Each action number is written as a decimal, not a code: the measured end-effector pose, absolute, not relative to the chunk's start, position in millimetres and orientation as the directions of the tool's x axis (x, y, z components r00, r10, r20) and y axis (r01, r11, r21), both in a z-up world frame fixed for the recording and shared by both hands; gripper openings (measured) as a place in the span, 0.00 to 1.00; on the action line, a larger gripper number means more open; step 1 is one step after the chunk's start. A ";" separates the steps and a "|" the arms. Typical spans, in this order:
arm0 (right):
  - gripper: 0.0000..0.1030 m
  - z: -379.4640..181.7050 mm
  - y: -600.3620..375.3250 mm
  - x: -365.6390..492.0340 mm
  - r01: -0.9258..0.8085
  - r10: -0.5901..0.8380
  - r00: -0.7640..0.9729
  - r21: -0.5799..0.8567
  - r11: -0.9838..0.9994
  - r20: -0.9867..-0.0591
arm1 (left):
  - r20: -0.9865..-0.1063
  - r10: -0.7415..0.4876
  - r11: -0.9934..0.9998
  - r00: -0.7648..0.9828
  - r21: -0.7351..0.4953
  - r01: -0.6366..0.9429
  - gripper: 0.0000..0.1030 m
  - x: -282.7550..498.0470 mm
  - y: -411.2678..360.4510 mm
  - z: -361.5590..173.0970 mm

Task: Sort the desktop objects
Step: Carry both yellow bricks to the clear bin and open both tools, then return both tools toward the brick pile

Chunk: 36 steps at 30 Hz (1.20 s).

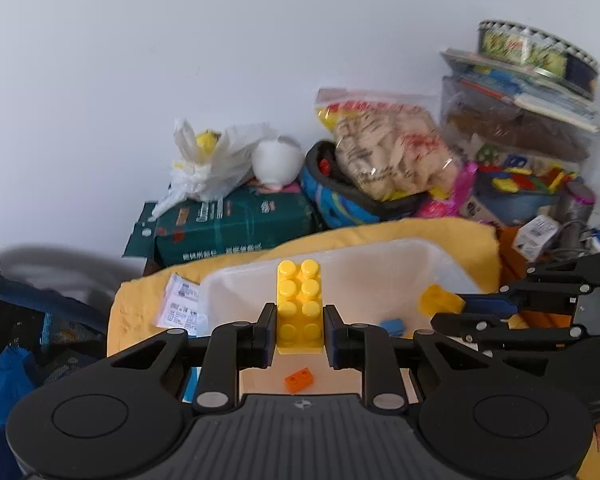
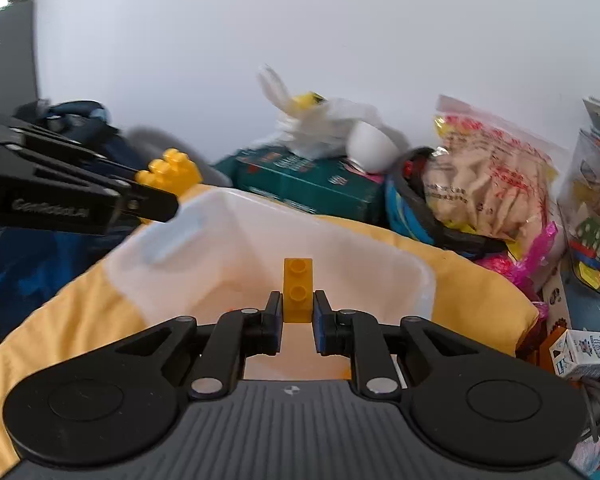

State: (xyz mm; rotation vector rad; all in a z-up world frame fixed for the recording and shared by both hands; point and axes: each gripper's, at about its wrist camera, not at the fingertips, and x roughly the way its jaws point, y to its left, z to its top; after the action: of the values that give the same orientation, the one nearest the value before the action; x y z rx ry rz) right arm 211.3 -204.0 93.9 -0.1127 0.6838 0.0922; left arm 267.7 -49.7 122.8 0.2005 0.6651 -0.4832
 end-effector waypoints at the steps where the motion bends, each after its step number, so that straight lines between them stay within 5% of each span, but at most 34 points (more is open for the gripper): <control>1: 0.17 89.7 -205.7 215.8 -0.109 0.040 0.763 -0.068 0.992 -0.645 | -0.646 -0.354 0.875 0.676 0.027 0.484 0.26 272.1 -49.8 117.0; 5: 0.18 72.6 -204.1 230.9 -0.081 -0.002 0.730 -0.090 0.993 -0.683 | -0.695 -0.300 0.889 0.654 0.045 0.456 0.28 283.8 -55.9 95.5; 6: 0.26 71.1 -202.8 231.4 -0.076 -0.009 0.726 -0.093 0.993 -0.688 | -0.696 -0.291 0.889 0.656 0.058 0.455 0.30 284.2 -57.6 95.6; 12: 0.30 85.5 -198.7 215.4 -0.080 0.008 0.750 -0.078 0.994 -0.661 | -0.656 -0.341 0.875 0.673 0.039 0.482 0.38 263.9 -50.9 115.8; 18: 0.39 101.6 -199.8 165.9 -0.131 0.053 0.794 -0.086 0.988 -0.606 | -0.585 -0.363 0.869 0.726 0.070 0.491 0.61 193.7 -31.8 120.3; 23: 0.38 59.8 -190.1 85.8 -0.214 0.052 0.780 -0.189 0.958 -0.623 | -0.647 -0.360 0.820 0.672 0.123 0.558 0.62 114.9 -28.4 65.6; 28: 0.35 -3.7 -176.6 21.7 -0.273 0.103 0.646 -0.103 0.957 -0.756 | -0.739 -0.378 0.780 0.557 0.069 0.622 0.62 40.4 -32.5 6.8; 36: 0.35 -35.7 -167.5 -12.2 -0.295 0.133 0.566 -0.049 0.954 -0.814 | -0.796 -0.375 0.783 0.475 0.002 0.622 0.62 12.5 -35.6 -27.4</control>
State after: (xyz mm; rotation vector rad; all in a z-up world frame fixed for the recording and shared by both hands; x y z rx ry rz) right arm -12.2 -167.5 -35.7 -0.1881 0.9371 0.2536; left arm 12.5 -35.6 -27.4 0.3104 0.8835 -0.6216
